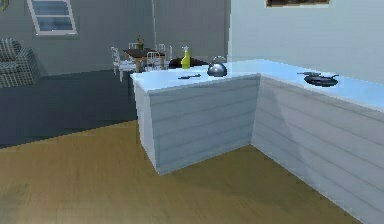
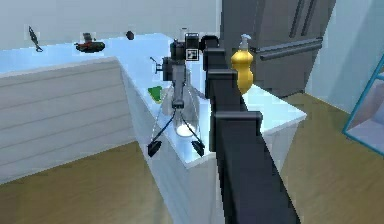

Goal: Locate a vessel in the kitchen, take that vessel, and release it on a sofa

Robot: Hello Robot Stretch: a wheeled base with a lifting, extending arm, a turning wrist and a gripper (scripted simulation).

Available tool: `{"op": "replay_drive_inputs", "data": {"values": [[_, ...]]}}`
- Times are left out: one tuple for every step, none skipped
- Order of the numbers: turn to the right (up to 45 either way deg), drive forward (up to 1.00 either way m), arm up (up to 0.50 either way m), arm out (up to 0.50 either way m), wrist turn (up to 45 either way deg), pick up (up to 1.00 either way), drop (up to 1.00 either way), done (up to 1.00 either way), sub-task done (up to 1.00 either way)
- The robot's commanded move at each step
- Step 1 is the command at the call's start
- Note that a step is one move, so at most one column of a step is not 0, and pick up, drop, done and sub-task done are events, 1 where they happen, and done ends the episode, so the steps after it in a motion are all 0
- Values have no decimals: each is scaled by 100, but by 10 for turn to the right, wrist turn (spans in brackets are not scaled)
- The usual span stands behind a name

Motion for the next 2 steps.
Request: {"op": "replay_drive_inputs", "data": {"values": [[0, 0, 0, 0, 450, 0, 0, 0, 0], [0, 0, 0, 0, 450, 0, 0, 0, 0]]}}
